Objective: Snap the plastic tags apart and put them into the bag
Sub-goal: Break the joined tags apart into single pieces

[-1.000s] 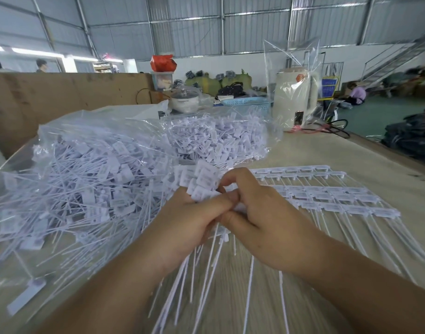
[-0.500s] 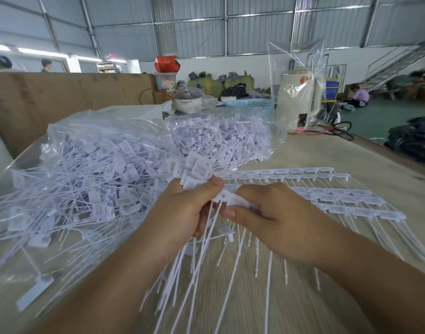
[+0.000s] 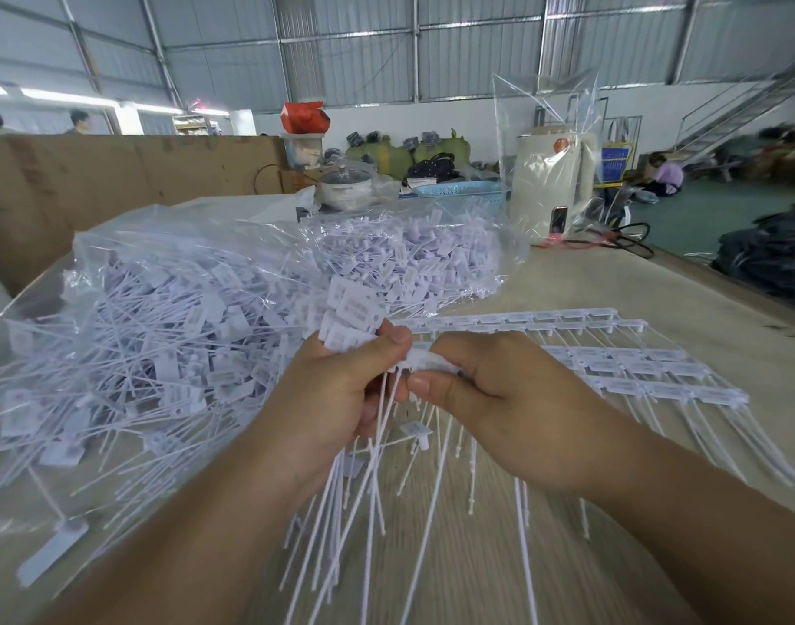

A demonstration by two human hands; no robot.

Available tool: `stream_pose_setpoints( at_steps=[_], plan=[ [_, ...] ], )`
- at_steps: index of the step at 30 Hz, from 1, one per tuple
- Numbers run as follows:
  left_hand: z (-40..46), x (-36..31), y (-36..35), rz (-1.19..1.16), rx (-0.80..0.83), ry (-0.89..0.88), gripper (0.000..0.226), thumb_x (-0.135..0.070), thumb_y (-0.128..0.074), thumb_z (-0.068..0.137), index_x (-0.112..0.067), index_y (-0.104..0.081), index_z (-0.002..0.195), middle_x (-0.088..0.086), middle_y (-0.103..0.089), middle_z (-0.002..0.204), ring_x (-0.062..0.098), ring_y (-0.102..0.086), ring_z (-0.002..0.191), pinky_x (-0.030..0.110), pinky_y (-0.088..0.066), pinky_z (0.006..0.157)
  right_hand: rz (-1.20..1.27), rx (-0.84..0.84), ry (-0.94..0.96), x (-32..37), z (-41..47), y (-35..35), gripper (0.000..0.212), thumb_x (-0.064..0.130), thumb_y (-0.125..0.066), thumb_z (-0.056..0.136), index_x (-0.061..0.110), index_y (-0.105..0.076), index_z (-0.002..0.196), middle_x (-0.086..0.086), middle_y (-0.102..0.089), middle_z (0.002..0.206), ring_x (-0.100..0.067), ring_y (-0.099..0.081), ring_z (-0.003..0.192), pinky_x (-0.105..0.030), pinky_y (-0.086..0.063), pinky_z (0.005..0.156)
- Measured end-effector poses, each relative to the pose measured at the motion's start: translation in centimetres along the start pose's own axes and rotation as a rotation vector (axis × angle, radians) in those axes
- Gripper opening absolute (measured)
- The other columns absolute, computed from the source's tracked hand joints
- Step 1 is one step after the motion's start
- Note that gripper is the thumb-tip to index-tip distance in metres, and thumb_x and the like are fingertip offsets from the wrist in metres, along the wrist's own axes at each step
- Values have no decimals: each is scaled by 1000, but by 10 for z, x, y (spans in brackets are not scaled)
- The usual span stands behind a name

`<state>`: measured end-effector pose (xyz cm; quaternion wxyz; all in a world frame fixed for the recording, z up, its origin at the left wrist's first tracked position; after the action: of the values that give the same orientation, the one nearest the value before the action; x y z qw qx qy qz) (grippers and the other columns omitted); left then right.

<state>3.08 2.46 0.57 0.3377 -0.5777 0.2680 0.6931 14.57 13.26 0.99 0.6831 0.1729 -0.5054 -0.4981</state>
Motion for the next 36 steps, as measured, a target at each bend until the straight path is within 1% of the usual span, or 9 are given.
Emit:
stream_pose_setpoints(
  at_steps=[4, 6, 8, 12, 17, 21, 23, 28, 36],
  plan=[
    [1, 1, 0, -63, -36, 40, 35, -37, -69, 79, -20, -61, 50, 8, -44, 51, 14, -31, 39, 26, -27, 48, -6, -85, -31, 5, 0, -6, 31, 43, -50, 94, 28, -47, 68, 8, -45, 52, -9, -46, 49, -33, -39, 51],
    [0, 0, 0, -120, -42, 72, 35, -38, -70, 73, -18, -60, 46, 7, -42, 48, 13, -32, 36, 23, -30, 43, -32, -121, -45, 8, 1, -11, 33, 46, -47, 94, 24, -46, 70, 6, -45, 54, -13, -47, 51, -36, -41, 52],
    [-1, -1, -2, -178, -42, 94, 32, -36, -69, 71, -17, -62, 46, 2, -43, 44, 11, -35, 35, 19, -32, 38, -35, -164, -47, 10, 0, -13, 34, 46, -47, 94, 23, -43, 69, 5, -43, 54, -14, -45, 49, -35, -38, 50],
    [-2, -3, -4, -256, -53, 80, 26, -30, -69, 70, -16, -62, 48, 3, -43, 43, 11, -38, 33, 17, -32, 34, 58, -211, -49, 13, -1, -16, 32, 43, -49, 93, 15, -60, 81, 3, -49, 53, -14, -48, 48, -38, -43, 49],
    [-3, -2, -5, -269, -46, 102, 24, -31, -69, 69, -12, -65, 55, 4, -43, 45, 12, -37, 35, 17, -31, 35, 101, -245, -49, 11, -1, -17, 22, 36, -55, 95, 19, -66, 86, 8, -50, 52, -9, -48, 49, -31, -39, 50],
    [0, 1, -4, -284, -30, 145, 26, -34, -70, 66, -9, -63, 63, 6, -43, 47, 15, -38, 37, 20, -34, 35, 122, -276, -4, 13, -2, -17, 20, 36, -51, 93, 26, -67, 84, 23, -56, 56, -2, -54, 54, -17, -35, 52],
    [2, 2, -4, -318, -6, 162, 28, -34, -71, 66, -7, -62, 68, 5, -43, 47, 15, -37, 38, 21, -35, 36, 132, -281, 4, 14, -2, -17, 21, 36, -50, 91, 28, -67, 82, 25, -59, 59, 0, -56, 56, -16, -36, 53],
    [3, 3, -5, -423, 74, 218, 26, -31, -69, 71, -11, -61, 57, 2, -40, 45, 11, -36, 33, 17, -31, 32, 141, -284, 9, 14, -2, -17, 25, 40, -49, 91, 24, -67, 85, 9, -67, 70, -9, -62, 64, -35, -50, 61],
    [2, 0, -7, -547, 155, 268, 19, -22, -68, 70, -8, -63, 59, 1, -39, 44, 6, -33, 33, 16, -28, 30, 59, -317, 64, 16, -4, -15, 29, 37, -49, 92, 17, -68, 83, 5, -59, 63, -13, -56, 61, -38, -46, 58]
  ],
)
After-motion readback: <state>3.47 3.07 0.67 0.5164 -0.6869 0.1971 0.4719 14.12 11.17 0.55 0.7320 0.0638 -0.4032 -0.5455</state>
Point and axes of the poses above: each hand's wrist, its own z-axis towards the middle knuckle, its own y-axis out of the back of the hand, x = y × z, the point moved 2 cm from there along z, towards the middle knuckle
